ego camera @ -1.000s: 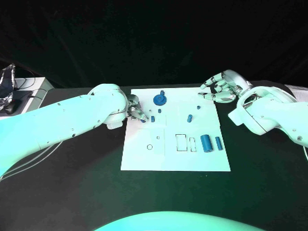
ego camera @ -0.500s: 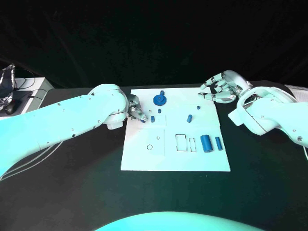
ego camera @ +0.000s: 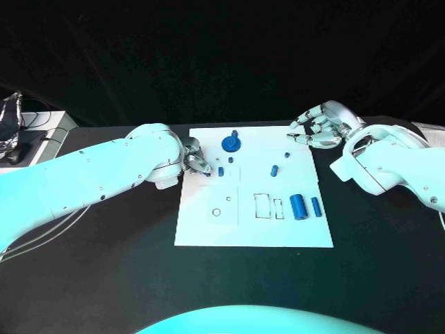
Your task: Assemble the parts on the task board
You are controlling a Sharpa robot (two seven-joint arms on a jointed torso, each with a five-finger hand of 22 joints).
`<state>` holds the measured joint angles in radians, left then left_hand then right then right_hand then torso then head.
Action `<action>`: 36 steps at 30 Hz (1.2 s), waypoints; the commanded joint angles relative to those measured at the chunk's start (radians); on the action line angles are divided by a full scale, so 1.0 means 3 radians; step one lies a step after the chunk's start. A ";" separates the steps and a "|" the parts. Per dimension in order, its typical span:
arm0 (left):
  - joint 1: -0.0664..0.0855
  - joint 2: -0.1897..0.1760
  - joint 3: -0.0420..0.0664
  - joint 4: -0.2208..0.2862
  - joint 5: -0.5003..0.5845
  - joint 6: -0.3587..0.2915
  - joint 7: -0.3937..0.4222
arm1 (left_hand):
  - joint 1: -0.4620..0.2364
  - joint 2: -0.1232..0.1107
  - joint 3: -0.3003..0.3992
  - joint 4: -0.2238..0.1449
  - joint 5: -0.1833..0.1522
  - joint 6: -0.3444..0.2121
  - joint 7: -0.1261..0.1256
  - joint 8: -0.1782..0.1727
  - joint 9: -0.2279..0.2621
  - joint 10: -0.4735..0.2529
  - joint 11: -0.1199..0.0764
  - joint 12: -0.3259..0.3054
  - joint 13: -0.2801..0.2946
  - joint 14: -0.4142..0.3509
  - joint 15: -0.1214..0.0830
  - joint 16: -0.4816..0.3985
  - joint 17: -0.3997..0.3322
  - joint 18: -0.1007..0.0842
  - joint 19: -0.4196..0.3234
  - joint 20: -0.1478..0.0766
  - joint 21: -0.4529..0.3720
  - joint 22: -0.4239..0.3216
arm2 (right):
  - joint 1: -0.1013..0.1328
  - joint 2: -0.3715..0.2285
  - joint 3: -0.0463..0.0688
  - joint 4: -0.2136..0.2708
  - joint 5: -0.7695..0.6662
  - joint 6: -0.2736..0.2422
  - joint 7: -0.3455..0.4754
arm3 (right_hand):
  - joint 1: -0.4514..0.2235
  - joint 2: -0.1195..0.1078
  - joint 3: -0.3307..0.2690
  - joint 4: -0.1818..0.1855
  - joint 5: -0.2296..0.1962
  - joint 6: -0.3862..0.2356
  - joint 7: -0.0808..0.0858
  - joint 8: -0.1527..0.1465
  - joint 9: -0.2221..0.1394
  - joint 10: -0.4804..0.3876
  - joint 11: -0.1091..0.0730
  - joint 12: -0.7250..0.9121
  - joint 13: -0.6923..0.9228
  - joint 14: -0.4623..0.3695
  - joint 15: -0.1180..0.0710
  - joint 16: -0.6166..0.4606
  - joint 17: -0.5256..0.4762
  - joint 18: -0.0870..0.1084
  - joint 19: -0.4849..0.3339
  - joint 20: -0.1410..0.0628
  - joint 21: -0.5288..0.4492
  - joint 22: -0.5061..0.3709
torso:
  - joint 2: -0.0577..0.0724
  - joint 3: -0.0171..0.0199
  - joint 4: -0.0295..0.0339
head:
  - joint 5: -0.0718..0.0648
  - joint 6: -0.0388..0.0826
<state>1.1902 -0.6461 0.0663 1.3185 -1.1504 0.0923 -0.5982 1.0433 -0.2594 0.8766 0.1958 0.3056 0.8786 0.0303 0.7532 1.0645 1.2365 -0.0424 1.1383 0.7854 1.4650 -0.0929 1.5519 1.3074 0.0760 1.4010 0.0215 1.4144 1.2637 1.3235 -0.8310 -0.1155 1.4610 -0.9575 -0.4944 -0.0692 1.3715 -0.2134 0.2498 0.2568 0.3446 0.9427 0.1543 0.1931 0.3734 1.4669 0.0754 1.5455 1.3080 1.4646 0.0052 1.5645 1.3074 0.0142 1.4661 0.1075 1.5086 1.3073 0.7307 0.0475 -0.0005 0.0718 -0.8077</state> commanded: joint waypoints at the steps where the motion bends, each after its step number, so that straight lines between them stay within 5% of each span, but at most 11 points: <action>1: -0.0036 -0.0026 -0.0011 0.0039 0.0082 -0.0176 0.0020 | 0.0074 0.0097 0.0490 -0.0480 0.0000 -0.0012 0.0005 0.0015 0.0001 0.0018 0.0008 -0.0001 0.0009 0.0307 -0.0007 -0.0022 0.0728 -0.0025 0.0008 -0.0015 -0.0005 0.0004 | -0.0002 -0.0004 0.0001 0.0004 -0.0032 0.0032 0.0030 | -0.0031 -0.0008 -0.0005 0.0018 -0.0015 -0.0026 -0.0002 0.0010 0.0004 0.0245 -0.0013 -0.0013 0.0777 0.0337 -0.0023 -0.0003 0.0813 0.0008 0.0249 -0.0021 -0.0010 0.0731 | -0.0001 0.0000 0.0005 | -0.0007 -0.0002; 22: -0.0182 -0.0082 -0.0007 0.0157 -0.0210 -0.0568 0.0082 | 0.0044 0.0154 0.0430 -0.0505 -0.0080 -0.0026 0.0017 -0.0003 -0.0015 0.0060 0.0021 0.0032 0.0049 0.0307 0.0005 -0.0025 0.0724 -0.0032 0.0025 -0.0005 0.0012 0.0036 | -0.0009 -0.0012 0.0001 0.0004 -0.0033 0.0035 0.0031 | -0.0031 -0.0008 -0.0005 0.0018 -0.0015 -0.0026 -0.0002 0.0010 0.0004 0.0245 -0.0013 -0.0013 0.0777 0.0337 -0.0023 -0.0003 0.0813 0.0008 0.0249 -0.0021 -0.0010 0.0731 | 0.0003 0.0003 -0.0006 | 0.0001 -0.0002; 36: -0.0188 -0.0047 -0.0001 0.0128 -0.0348 -0.0313 0.0032 | 0.0045 0.0136 0.0348 -0.0511 -0.0092 -0.0011 0.0012 -0.0008 -0.0030 0.0075 0.0018 0.0046 0.0062 0.0312 0.0009 -0.0014 0.0742 -0.0032 0.0024 0.0000 0.0012 0.0038 | -0.0010 -0.0014 0.0001 0.0002 -0.0034 0.0039 0.0029 | -0.0031 -0.0008 -0.0005 0.0018 -0.0015 -0.0026 -0.0002 0.0010 0.0004 0.0245 -0.0013 -0.0013 0.0777 0.0337 -0.0023 -0.0003 0.0813 0.0008 0.0249 -0.0021 -0.0010 0.0731 | 0.0000 0.0002 -0.0002 | -0.0004 -0.0018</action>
<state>1.1424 -0.6627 0.0718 1.3629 -1.2311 -0.0596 -0.5709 1.0331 -0.2485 0.8541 0.1732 0.2824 0.8795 0.0383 0.7545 1.0532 1.2513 -0.0356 1.1492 0.8027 1.4650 -0.0927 1.5481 1.3074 0.0760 1.4009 0.0215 1.4144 1.2745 1.3210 -0.8351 -0.1155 1.4610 -0.9582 -0.4942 -0.0692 1.3715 -0.2134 0.2499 0.2567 0.3446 0.9427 0.1542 0.1931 0.3731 1.4669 0.0754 1.5455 1.3075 1.4646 0.0052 1.5645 1.3074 0.0142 1.4661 0.1075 1.5086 1.3079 0.7313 0.0479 -0.0011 0.0705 -0.8125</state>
